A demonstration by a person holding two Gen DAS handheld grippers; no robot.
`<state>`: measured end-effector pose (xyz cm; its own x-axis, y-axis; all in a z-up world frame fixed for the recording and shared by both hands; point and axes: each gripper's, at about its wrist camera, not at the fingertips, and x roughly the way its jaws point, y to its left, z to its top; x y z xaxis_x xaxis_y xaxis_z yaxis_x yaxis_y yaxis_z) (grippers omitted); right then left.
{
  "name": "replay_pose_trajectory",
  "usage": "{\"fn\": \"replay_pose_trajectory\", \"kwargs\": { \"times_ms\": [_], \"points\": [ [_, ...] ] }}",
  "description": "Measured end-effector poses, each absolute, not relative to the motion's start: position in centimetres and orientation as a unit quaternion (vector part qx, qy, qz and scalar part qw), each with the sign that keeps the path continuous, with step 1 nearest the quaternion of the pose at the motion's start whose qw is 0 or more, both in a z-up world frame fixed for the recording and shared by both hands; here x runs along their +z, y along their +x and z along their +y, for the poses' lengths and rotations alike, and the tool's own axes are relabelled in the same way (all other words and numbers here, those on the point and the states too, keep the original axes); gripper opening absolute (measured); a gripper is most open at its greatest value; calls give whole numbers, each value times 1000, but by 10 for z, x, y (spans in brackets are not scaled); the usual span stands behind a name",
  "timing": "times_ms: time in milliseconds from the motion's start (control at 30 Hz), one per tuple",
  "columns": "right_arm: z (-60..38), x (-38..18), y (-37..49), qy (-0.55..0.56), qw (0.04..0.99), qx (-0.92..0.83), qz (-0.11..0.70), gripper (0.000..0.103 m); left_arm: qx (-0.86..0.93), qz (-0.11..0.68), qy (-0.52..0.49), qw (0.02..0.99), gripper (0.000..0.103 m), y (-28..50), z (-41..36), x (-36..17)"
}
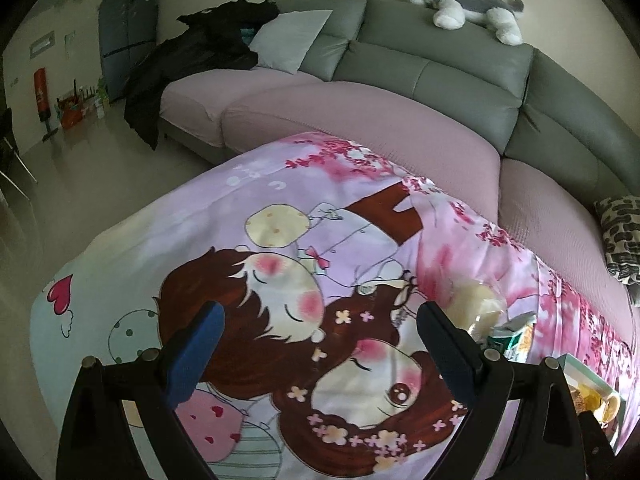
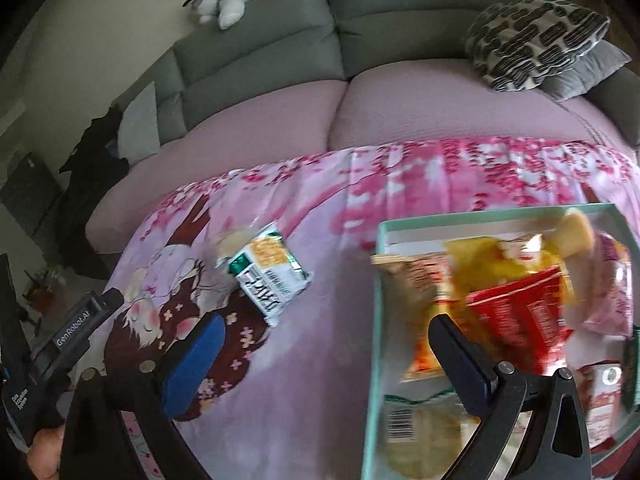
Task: Organize snacks
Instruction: 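Move both tools back toward the remaining snacks on the bedspread, then grasp the green-white cracker pack with the right tool while the left tool grasps the clear bread bag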
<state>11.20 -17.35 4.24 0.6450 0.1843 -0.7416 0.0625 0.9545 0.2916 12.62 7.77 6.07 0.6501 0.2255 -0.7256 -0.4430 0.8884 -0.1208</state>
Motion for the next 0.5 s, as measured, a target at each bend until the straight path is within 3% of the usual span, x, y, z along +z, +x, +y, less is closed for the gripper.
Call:
{"fn": "replay_pose_trajectory", "kwargs": {
  "times_ms": [500],
  "points": [
    [-123,23,135,70,902,55,422,103,154,396,-158,891,97,143,89,37]
  ]
}}
